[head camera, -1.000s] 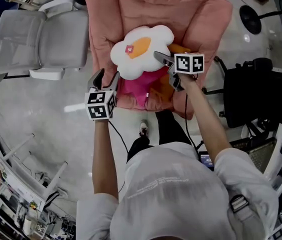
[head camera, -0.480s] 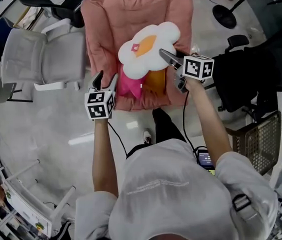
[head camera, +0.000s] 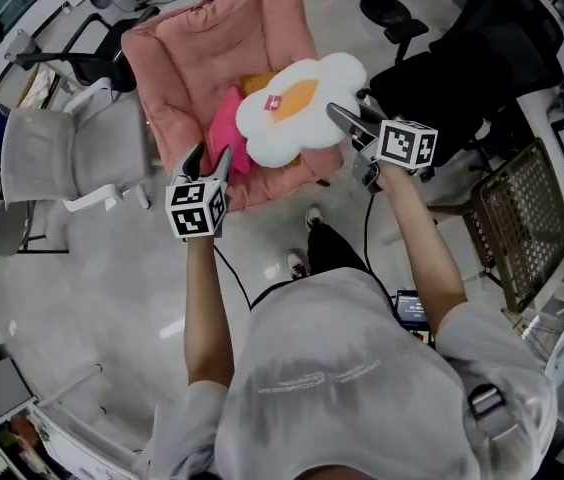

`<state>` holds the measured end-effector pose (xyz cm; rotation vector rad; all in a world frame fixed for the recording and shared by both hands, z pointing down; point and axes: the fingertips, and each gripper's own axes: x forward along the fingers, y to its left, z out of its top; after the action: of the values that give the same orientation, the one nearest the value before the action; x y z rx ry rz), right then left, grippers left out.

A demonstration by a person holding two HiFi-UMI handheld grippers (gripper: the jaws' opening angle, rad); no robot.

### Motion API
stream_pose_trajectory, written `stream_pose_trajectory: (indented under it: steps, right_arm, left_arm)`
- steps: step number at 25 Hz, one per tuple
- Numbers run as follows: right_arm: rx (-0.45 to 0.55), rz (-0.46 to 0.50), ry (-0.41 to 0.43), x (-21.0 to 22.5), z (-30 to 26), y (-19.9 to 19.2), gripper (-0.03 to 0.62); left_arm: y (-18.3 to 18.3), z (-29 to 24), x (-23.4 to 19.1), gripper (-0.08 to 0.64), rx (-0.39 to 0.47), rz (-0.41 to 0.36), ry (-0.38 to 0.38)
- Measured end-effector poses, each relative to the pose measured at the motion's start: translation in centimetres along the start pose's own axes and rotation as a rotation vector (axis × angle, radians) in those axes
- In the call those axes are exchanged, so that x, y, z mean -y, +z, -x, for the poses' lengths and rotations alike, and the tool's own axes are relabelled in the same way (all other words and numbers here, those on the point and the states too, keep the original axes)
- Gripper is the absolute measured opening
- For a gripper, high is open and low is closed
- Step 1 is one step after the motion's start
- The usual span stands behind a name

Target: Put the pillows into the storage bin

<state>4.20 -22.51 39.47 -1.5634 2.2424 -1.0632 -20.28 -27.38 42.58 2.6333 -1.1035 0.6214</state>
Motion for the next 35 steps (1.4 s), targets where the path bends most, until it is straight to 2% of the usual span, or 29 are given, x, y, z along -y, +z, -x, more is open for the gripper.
stream_pose_trajectory:
  steps: [4, 9, 12, 17, 21, 28, 32, 35]
  right_arm:
    - [0.056, -0.023, -0.089, 1.9, 7.8, -1.2, 0.195]
    - [0.177, -0.107, -0.267, 6.1, 19.3, -3.6, 0.195]
    - [0.221, -0.151, -0.352, 8.3, 25.9, -5.4, 0.195]
    - [0.320, -0.230, -0.500, 11.6, 38.7, -9.3, 0.195]
    - [0.411, -0.332, -0.613, 12.7, 49.3, -14.5, 0.195]
    - [0.483, -0.480, -0.740, 16.3, 62.8, -24.7, 0.195]
    - [0.498, -0.560, -0.792, 19.5, 68.1, -31.7, 0.195]
    - [0.490, -0.586, -0.825, 22.9, 71.2, -36.8, 0.196]
  left_arm:
    - [0.2, -1.7, 6.9, 0.235, -0.001, -0.036, -0.143]
    - [-0.4, -5.0, 18.1, 0.235, -0.049, -0.136, -0.374]
    - [-1.1, -6.6, 24.7, 0.235, -0.079, -0.184, -0.476]
    - [-3.1, -8.0, 38.0, 0.235, -0.124, -0.266, -0.652]
    - [-6.9, -7.2, 49.3, 0.235, -0.196, -0.338, -0.798]
    - [-16.2, -5.4, 62.6, 0.235, -0.334, -0.426, -0.913]
    - [-22.0, -5.1, 67.9, 0.235, -0.407, -0.469, -0.936]
    - [-25.7, -5.3, 71.2, 0.235, -0.441, -0.467, -0.934]
